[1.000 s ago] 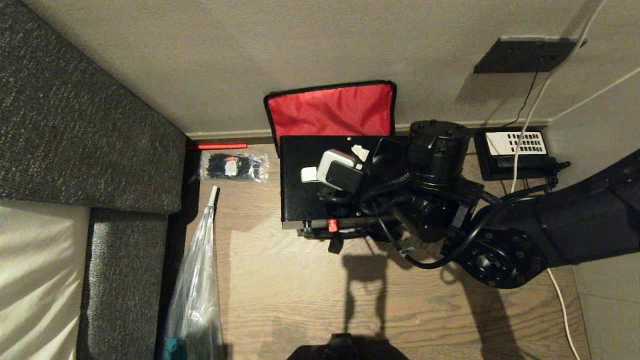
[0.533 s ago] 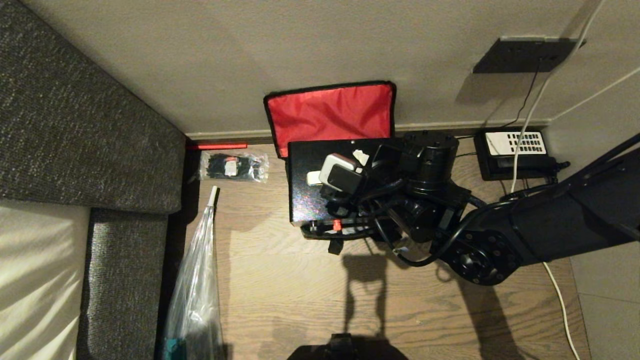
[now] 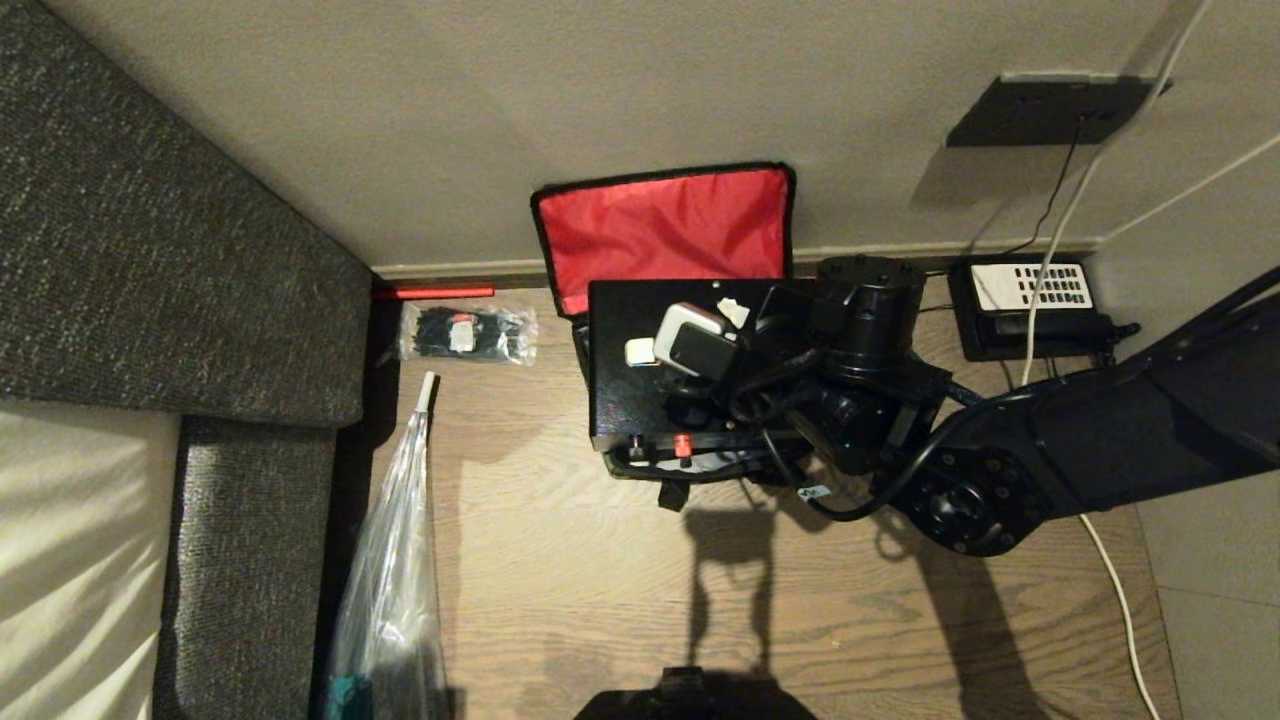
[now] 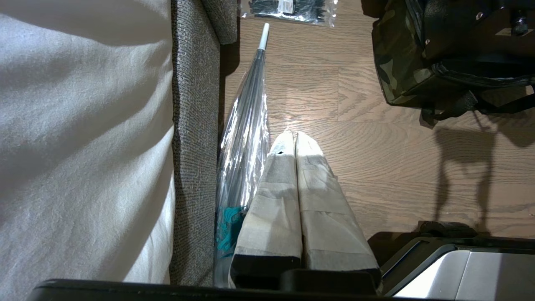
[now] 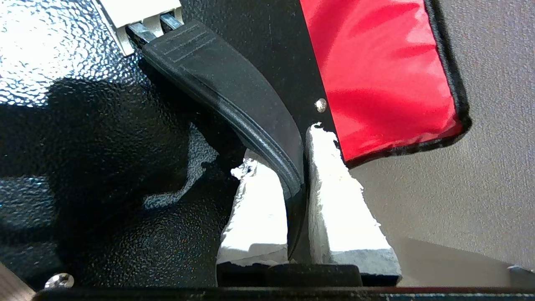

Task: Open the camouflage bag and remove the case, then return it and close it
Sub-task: Place the black box back

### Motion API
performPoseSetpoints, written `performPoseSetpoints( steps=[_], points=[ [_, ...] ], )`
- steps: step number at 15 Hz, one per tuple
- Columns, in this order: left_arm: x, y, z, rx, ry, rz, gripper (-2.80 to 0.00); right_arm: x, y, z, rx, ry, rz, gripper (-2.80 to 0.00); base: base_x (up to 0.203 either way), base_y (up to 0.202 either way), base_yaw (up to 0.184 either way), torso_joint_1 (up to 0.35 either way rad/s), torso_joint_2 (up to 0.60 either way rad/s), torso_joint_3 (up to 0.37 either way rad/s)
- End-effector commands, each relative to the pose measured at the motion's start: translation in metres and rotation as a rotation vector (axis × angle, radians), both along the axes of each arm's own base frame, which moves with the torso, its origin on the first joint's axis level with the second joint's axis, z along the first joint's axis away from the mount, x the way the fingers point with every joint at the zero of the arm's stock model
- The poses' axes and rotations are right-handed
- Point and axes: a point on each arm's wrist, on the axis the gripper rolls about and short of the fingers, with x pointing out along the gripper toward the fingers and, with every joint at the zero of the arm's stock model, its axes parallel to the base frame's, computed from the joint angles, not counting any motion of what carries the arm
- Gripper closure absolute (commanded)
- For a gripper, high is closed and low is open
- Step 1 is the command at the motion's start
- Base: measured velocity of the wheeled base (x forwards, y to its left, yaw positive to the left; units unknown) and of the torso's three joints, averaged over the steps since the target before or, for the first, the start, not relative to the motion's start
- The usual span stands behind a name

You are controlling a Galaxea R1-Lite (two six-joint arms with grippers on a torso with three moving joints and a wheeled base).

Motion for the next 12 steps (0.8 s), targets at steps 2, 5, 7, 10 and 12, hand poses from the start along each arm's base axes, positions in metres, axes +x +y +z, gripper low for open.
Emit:
performPoseSetpoints(
  steps=[2, 5, 7, 10, 12],
  points=[
    [0.0, 0.0, -0.001, -0.001, 0.001, 0.001, 0.0, -0.006, -0.006, 0.013, 0.011, -0.024, -0.004, 0.0, 0.0, 0.0, 0.0, 0.0, 0.0, 0.0],
    [0.0, 0.0, -0.001, -0.001, 0.001, 0.001, 0.0, -0.01, -0.009, 0.019, 0.0, -0.009, -0.004, 0.0, 0.0, 0.0, 0.0, 0.0, 0.0, 0.0],
    [0.0, 0.0, -0.001, -0.001, 0.001, 0.001, 0.0, -0.01, -0.009, 0.019, 0.0, -0.01, 0.003, 0.0, 0.0, 0.0, 0.0, 0.0, 0.0, 0.0],
    [0.0, 0.0, -0.001, -0.001, 0.001, 0.001, 0.0, -0.008, -0.007, 0.015, -0.009, -0.008, 0.042, 0.0, 0.0, 0.0, 0.0, 0.0, 0.0, 0.0],
    [0.0, 0.0, -0.001, -0.001, 0.001, 0.001, 0.0, -0.007, -0.009, 0.014, -0.014, -0.004, 0.046, 0.0, 0.0, 0.0, 0.0, 0.0, 0.0, 0.0]
  ],
)
